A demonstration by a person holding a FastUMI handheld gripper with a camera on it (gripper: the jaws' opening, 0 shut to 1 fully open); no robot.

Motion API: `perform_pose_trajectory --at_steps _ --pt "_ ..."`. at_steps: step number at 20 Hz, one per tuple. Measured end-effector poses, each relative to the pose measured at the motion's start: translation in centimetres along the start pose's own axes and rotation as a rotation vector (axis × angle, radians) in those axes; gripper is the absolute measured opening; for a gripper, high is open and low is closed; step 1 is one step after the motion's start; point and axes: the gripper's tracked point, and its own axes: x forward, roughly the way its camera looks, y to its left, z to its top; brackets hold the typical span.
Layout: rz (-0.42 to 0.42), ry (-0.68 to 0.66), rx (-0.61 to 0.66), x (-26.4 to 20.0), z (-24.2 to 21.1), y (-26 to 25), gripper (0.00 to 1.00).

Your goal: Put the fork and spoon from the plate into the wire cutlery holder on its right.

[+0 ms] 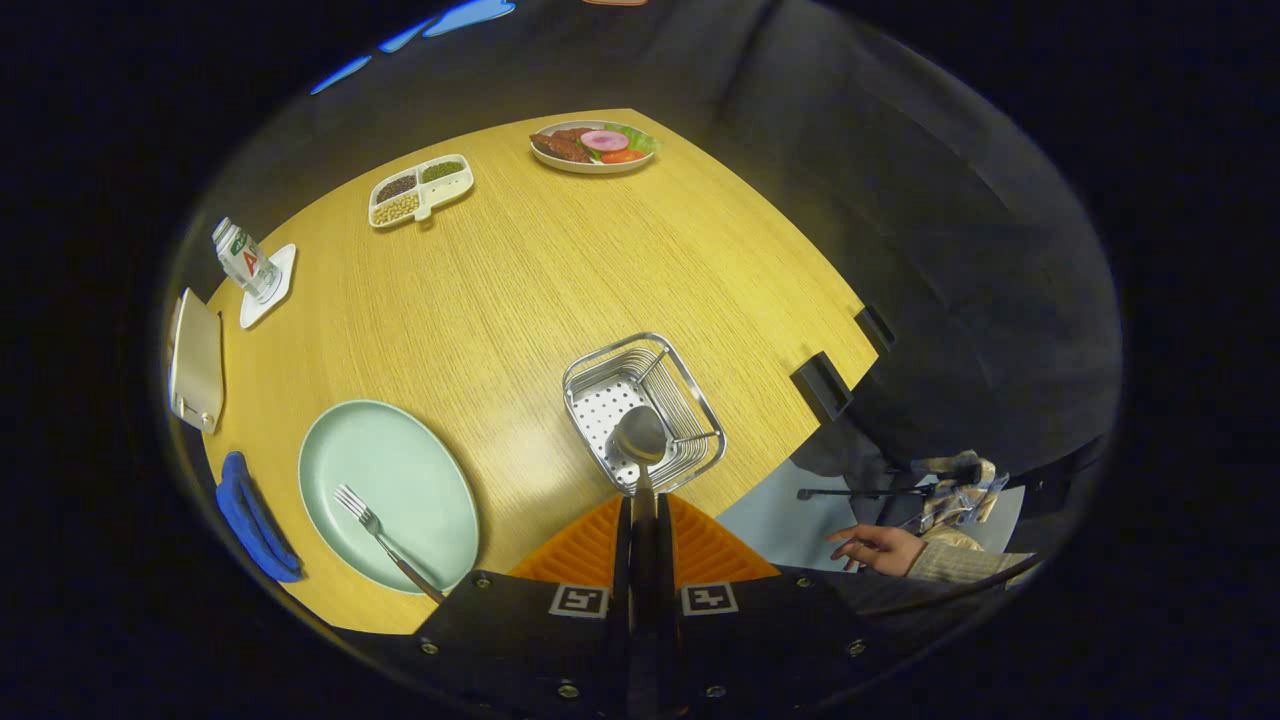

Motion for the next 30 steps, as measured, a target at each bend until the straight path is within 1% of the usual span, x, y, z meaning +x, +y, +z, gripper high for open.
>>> perform_pose_trajectory --at_steps 3,4,5,6,11,16,19,26,30 --pt "0.005 -0.04 0.01 -0.4 1.1 -0.1 0.13" --pt "0.003 -0.047 0.01 -0.6 1.3 -0.2 0.26" --pt "0.002 -0.053 0.007 -0.7 1.4 -0.2 0.37" --pt "0.007 -0.066 0.005 -0.8 1.7 0.0 0.38" --pt "0.022 -0.141 -0.035 -1.8 3.3 0.7 0.36" --pt "0.038 -0.222 -0.118 -3.1 4.6 2.5 0.37" --pt "0.048 -0.238 -0.176 -3.7 4.4 3.8 0.36" --pt "0.079 -0.247 -0.362 -4.5 2.2 7.8 0.36" --pt "0.127 -0.246 -0.472 -4.9 0.1 11.0 0.36"
